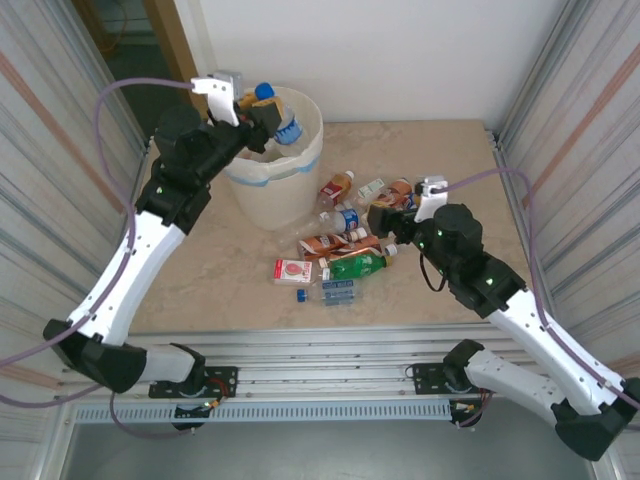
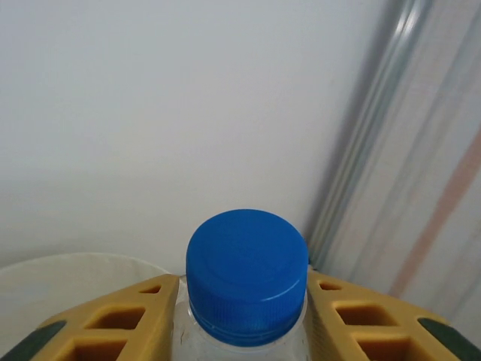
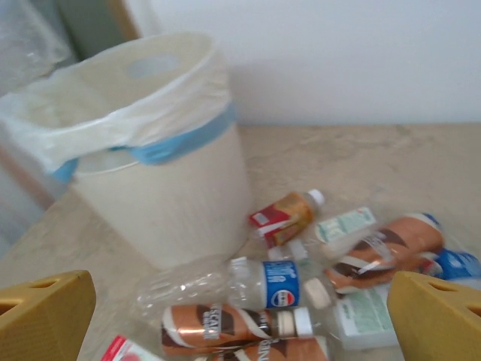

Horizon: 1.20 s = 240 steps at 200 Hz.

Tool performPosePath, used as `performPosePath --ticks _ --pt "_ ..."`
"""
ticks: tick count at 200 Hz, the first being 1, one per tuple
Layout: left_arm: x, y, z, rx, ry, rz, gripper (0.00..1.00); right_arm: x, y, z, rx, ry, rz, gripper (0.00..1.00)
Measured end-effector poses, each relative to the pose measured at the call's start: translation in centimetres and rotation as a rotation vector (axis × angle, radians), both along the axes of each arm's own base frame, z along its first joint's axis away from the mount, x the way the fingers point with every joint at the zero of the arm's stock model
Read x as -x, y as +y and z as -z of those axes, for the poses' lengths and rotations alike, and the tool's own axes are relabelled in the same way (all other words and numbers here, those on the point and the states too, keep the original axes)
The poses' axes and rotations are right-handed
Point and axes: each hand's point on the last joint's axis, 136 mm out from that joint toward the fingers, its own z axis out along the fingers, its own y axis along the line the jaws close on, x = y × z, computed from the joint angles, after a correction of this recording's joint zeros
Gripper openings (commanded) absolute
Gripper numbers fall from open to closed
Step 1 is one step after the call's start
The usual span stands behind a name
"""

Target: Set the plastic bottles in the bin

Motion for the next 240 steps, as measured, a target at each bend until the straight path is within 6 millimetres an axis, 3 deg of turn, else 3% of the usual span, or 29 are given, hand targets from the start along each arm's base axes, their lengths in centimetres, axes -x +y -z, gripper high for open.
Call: performPosePath --ticks 36,69,106,170,240 --pt "-4.6 0.8 0.9 -0.109 0.013 -0.099 0.00 -0.2 -3.3 0.8 -0.037 0.036 0.131 0.98" --pt "-8.5 0.8 3.2 -0.209 0.071 -0.144 0.00 -0.2 -3.8 2.0 -0.019 0.082 0.156 0.98" --pt "-11.5 1.4 7.6 -0.307 0.175 -0.178 0.01 -0.5 -3.8 2.5 -0.012 0.097 0.168 0.98" --pt "-13.2 2.1 13.7 -0.402 0.327 -0.188 0.06 -0.8 -3.6 4.7 0.041 0.166 0.170 0.98" --pt "-14.1 1.9 19.6 -0.475 0.462 -0.173 0.18 -0.8 -3.6 5.1 0.051 0.180 0.172 0.98"
